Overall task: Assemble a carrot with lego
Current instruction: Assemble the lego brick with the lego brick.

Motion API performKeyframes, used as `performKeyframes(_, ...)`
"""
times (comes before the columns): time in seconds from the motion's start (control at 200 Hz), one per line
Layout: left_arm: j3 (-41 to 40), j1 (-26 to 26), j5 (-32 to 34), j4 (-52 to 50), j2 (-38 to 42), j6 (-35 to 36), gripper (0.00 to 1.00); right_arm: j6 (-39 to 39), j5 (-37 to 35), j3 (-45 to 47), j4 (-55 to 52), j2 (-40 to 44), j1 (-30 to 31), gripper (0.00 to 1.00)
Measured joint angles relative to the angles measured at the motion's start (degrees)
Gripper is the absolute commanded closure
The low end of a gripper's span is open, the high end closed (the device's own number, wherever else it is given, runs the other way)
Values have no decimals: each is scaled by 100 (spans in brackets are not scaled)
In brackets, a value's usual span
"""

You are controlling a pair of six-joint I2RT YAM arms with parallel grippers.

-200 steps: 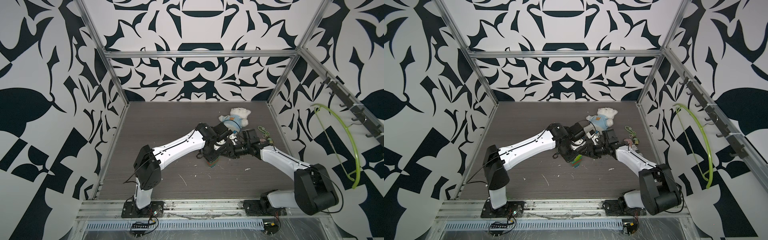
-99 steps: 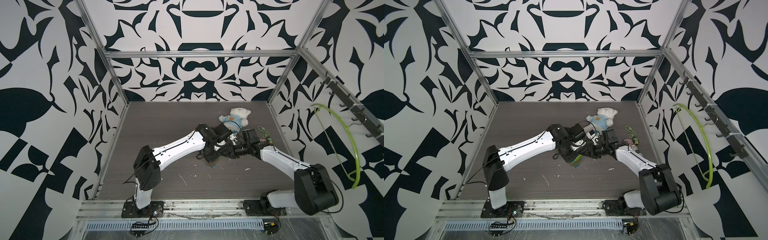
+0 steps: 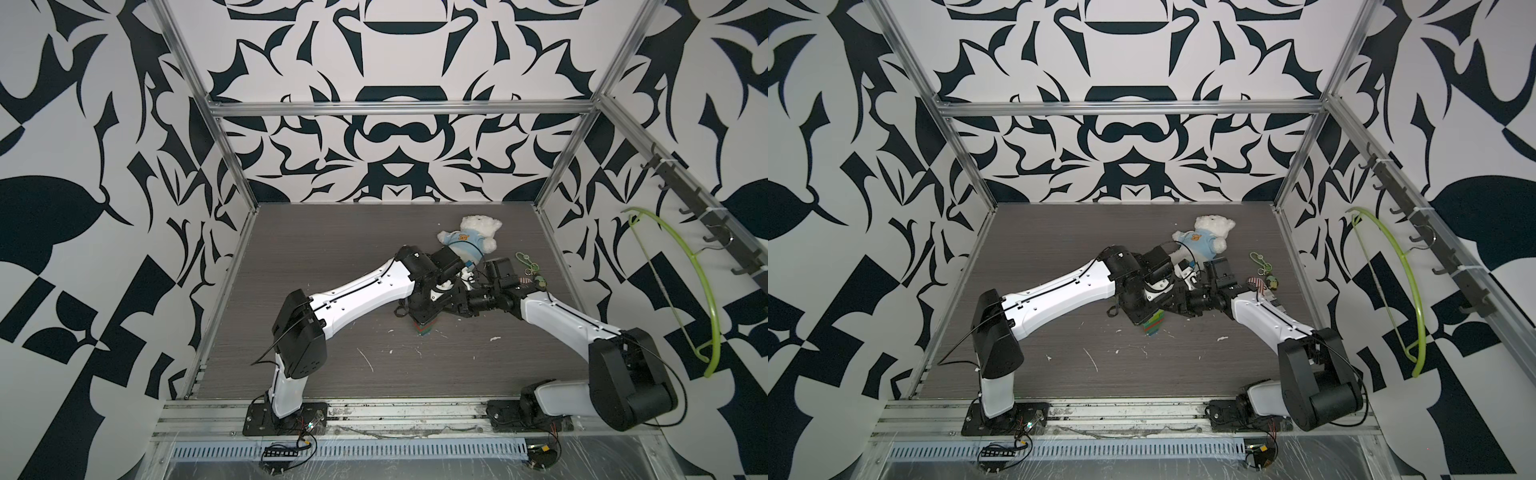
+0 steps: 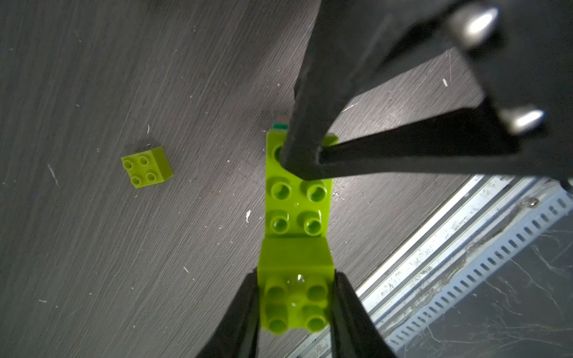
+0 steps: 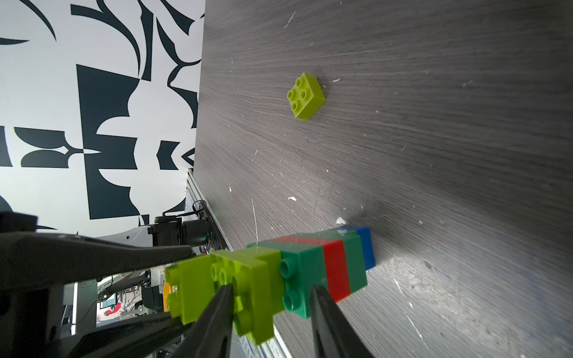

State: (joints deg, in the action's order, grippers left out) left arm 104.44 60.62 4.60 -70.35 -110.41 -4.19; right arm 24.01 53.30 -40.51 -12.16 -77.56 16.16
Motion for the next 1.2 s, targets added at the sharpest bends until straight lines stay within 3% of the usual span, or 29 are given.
performKeyframes(0.48,282,149,214,-278,-249,229,88,-20,15,-2,-33,4,0,56)
performKeyframes(0.61,297,136,188,-282,-251,184,81,-20,9,-2,-33,9,0,56)
performKeyframes(0.735,398,138,179,-343,-304,118,62,-20,-26,-2,-50,42,0,56)
performKeyframes(0.855,562,138,173,-428,-411,79,53,-13,-94,-2,-79,61,-4,56)
performKeyframes(1.065,785,138,186,-407,-485,90,41,-22,-103,-4,-107,68,-4,57)
performKeyframes(1.2,798,138,186,-387,-485,103,38,-24,-127,-4,-168,118,7,55)
